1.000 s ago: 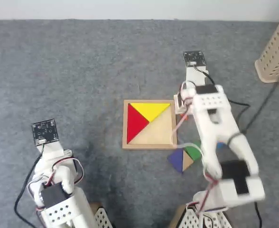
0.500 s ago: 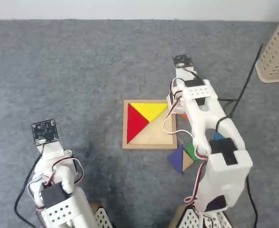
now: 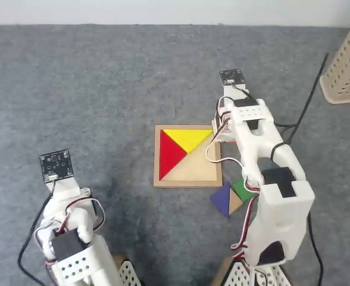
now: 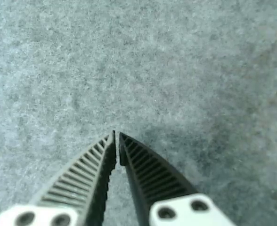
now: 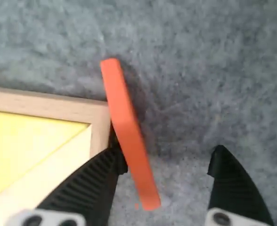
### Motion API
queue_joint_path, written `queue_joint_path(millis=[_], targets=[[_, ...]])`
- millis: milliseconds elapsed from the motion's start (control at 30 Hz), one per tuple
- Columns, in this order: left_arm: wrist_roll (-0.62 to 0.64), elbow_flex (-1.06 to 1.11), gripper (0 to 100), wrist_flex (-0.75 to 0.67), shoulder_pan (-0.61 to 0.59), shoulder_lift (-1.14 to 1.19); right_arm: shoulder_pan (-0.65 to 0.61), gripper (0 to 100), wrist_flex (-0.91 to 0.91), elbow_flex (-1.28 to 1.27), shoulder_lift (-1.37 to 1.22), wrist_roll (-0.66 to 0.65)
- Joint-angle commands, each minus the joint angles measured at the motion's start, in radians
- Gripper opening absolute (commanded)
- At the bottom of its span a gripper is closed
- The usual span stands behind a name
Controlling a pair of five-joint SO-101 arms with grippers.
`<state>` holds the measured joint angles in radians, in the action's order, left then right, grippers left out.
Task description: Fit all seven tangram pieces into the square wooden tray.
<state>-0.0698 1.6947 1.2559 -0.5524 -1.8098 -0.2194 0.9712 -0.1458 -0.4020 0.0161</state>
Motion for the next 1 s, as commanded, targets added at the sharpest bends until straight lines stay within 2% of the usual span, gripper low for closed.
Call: queue_joint_path(millis=[0,100,167,333,500,633,867,967], targets=[[0.009,-0.008,1,0.003,0.002,-0.003,0.053,21.5,-0.016,0.048,0.019,-0.009],[0.009,-0.008,1,0.003,0.002,-0.003,0.105,12.5,-0.015,0.048,0.021,-0.005],[0.009,-0.008,1,0.003,0.002,-0.003,0.130,10.9,0.013,0.052,0.027,0.028],[0.009,-0.008,1,0.003,0.002,-0.003,0.128,12.4,0.079,0.055,0.056,0.054],[0.009,-0.008,1,0.003,0.002,-0.003,0.113,21.1,0.139,0.109,0.134,0.046],[0.009,-0.008,1,0.003,0.002,-0.003,0.108,23.2,0.145,0.193,0.120,-0.035],[0.009,-0.008,1,0.003,0.002,-0.003,0.107,23.2,0.154,0.347,0.019,-0.055],[0.009,-0.008,1,0.003,0.002,-0.003,0.101,23.3,0.202,0.354,0.007,-0.158]])
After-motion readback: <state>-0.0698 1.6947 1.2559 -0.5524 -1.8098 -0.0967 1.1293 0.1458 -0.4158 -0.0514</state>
